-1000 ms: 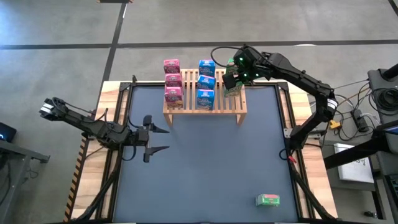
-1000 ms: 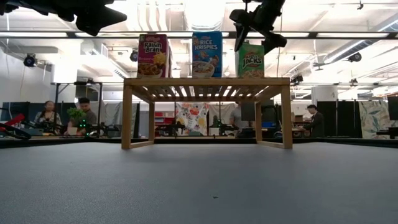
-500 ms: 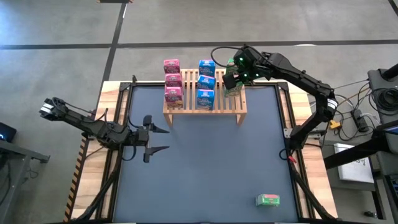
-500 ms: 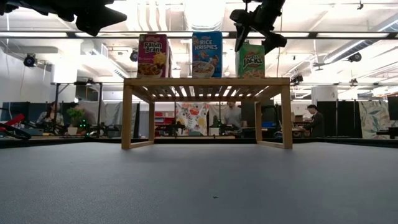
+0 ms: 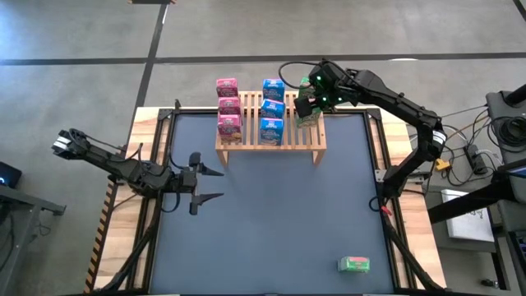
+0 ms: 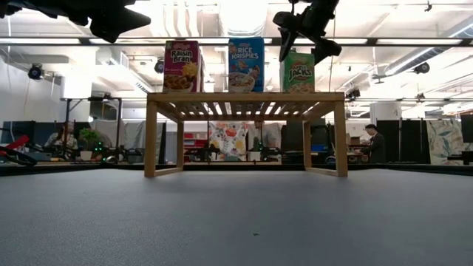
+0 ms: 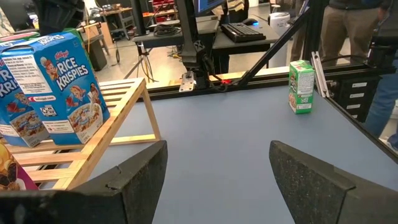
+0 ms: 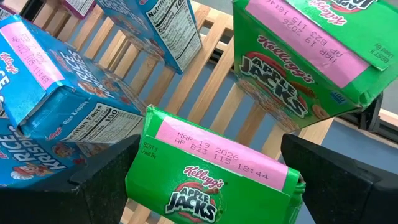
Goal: Stack cereal on shelf
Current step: Put the top green cereal box on the shelf aligned with the other green cereal box
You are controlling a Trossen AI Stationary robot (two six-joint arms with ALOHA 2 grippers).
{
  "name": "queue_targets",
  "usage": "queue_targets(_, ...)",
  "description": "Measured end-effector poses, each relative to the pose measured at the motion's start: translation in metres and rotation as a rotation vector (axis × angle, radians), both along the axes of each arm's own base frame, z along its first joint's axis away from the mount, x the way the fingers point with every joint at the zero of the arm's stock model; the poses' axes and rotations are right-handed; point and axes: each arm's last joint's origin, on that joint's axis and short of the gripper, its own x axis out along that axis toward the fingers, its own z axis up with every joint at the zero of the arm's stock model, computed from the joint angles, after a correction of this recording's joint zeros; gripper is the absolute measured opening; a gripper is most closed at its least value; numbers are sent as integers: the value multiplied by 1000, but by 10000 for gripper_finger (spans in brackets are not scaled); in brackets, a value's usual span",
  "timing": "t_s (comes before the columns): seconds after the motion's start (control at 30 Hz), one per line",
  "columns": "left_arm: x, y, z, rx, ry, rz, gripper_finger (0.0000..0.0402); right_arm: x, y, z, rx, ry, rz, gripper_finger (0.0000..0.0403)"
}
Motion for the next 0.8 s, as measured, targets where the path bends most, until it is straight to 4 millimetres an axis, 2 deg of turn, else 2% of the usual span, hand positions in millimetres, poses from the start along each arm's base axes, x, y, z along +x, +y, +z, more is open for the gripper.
queue_targets(0.37,0,0,0,0,0,0,265,0,0,0,0,-2,-1,353)
queue_targets(0.8,0,0,0,0,0,0,265,0,0,0,-11,1,13,359)
